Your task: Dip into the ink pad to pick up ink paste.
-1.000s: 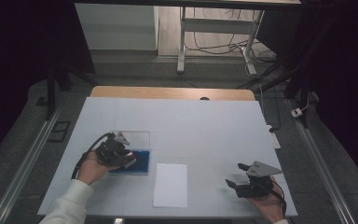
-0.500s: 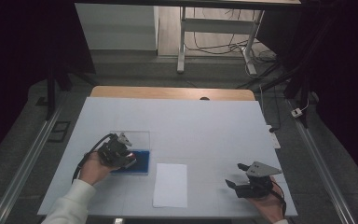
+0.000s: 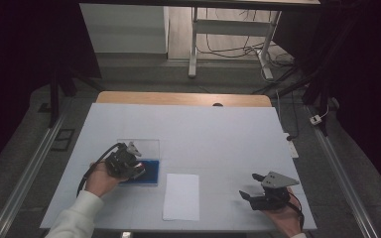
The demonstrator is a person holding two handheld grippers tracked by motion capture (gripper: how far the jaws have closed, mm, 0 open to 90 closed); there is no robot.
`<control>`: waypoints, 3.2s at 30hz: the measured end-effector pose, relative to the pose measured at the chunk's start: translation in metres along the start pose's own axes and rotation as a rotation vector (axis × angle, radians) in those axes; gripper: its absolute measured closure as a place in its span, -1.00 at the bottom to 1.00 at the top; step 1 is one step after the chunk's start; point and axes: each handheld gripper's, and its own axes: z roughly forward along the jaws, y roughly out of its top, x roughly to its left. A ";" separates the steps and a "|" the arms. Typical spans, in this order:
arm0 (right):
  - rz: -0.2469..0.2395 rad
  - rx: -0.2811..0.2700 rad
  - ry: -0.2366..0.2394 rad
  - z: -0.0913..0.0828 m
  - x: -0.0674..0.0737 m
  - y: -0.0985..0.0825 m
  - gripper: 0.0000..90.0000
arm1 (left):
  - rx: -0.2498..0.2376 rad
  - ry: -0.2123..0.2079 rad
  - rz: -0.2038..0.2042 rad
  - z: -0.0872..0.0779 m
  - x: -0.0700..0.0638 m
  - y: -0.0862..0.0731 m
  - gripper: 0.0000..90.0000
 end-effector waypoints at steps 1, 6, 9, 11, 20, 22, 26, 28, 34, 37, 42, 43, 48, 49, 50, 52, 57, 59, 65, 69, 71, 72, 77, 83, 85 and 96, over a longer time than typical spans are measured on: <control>-0.002 0.001 0.000 0.000 0.000 0.000 -0.53 | 0.000 0.002 0.002 0.000 0.000 0.000 0.58; -0.003 0.002 -0.002 0.000 0.000 0.000 -0.53 | 0.001 0.005 0.007 0.000 -0.001 0.000 0.58; -0.005 0.002 0.000 0.000 0.000 0.000 -0.53 | 0.001 0.005 0.007 0.000 -0.001 0.000 0.58; -0.006 0.002 0.000 0.001 0.000 0.000 -0.53 | -0.001 0.004 0.005 0.001 0.000 0.000 0.58; 0.000 -0.001 -0.001 -0.001 0.001 0.000 -0.53 | -0.019 -0.001 0.015 -0.006 0.001 0.000 0.57; 0.004 -0.007 -0.005 -0.002 0.000 -0.001 -0.53 | -0.042 -0.006 0.007 -0.009 0.000 0.000 0.57; 0.007 -0.009 -0.011 -0.003 -0.002 -0.001 -0.53 | -0.089 -0.032 -0.018 -0.022 0.003 0.002 0.57; 0.004 -0.013 -0.011 -0.004 -0.002 -0.001 -0.53 | -0.093 -0.027 -0.018 -0.027 0.003 0.003 0.57; 0.006 -0.009 -0.010 -0.004 -0.002 -0.001 -0.53 | -0.103 -0.025 -0.028 -0.035 0.004 0.004 0.56; 0.007 -0.010 -0.010 -0.004 -0.002 -0.001 -0.53 | -0.108 -0.021 -0.038 -0.035 0.006 0.003 0.56; 0.007 -0.009 -0.009 -0.004 -0.002 -0.002 -0.53 | -0.109 -0.016 -0.046 -0.035 0.008 0.002 0.56; 0.005 -0.007 -0.012 -0.004 -0.002 -0.002 -0.53 | -0.106 -0.014 -0.043 -0.034 0.008 0.001 0.56; 0.005 -0.007 -0.010 -0.004 -0.002 -0.002 -0.53 | -0.097 -0.011 -0.045 -0.028 0.008 0.001 0.56; 0.005 -0.007 -0.009 -0.004 -0.002 -0.002 -0.53 | -0.100 -0.011 -0.049 -0.026 0.008 0.000 0.56; 0.005 -0.007 -0.009 -0.004 -0.002 -0.002 -0.53 | -0.093 -0.009 -0.049 -0.025 0.009 0.000 0.56; 0.003 -0.007 -0.009 -0.004 -0.002 -0.002 -0.53 | -0.094 -0.008 -0.054 -0.022 0.009 -0.001 0.56; 0.007 -0.004 -0.009 -0.004 -0.002 -0.002 -0.53 | -0.076 0.007 -0.050 -0.018 0.009 -0.002 0.56; 0.006 -0.004 -0.009 -0.004 -0.002 -0.002 -0.53 | -0.071 0.006 -0.051 -0.015 0.009 -0.003 0.56; 0.004 -0.001 -0.010 -0.003 -0.002 -0.002 -0.53 | -0.065 0.009 -0.054 -0.011 0.009 -0.006 0.56; 0.005 0.001 -0.010 -0.003 -0.002 -0.003 -0.53 | -0.062 0.008 -0.053 -0.010 0.009 -0.006 0.56; 0.004 0.000 -0.008 -0.003 -0.002 -0.003 -0.53 | -0.059 0.008 -0.051 -0.009 0.009 -0.006 0.56; 0.004 0.000 -0.007 -0.003 -0.002 -0.003 -0.53 | -0.058 0.007 -0.050 -0.009 0.009 -0.006 0.56; 0.005 0.000 -0.006 -0.003 -0.002 -0.003 -0.53 | -0.051 0.006 -0.051 -0.007 0.009 -0.006 0.56; 0.001 0.003 -0.006 -0.003 -0.002 -0.003 -0.53 | -0.051 0.004 -0.052 -0.006 0.009 -0.006 0.56; 0.006 0.002 -0.006 -0.003 -0.002 -0.003 -0.53 | -0.051 0.003 -0.054 -0.006 0.010 -0.006 0.56; 0.008 0.004 -0.005 -0.003 -0.002 -0.003 -0.53 | -0.044 0.001 -0.057 -0.006 0.010 -0.005 0.56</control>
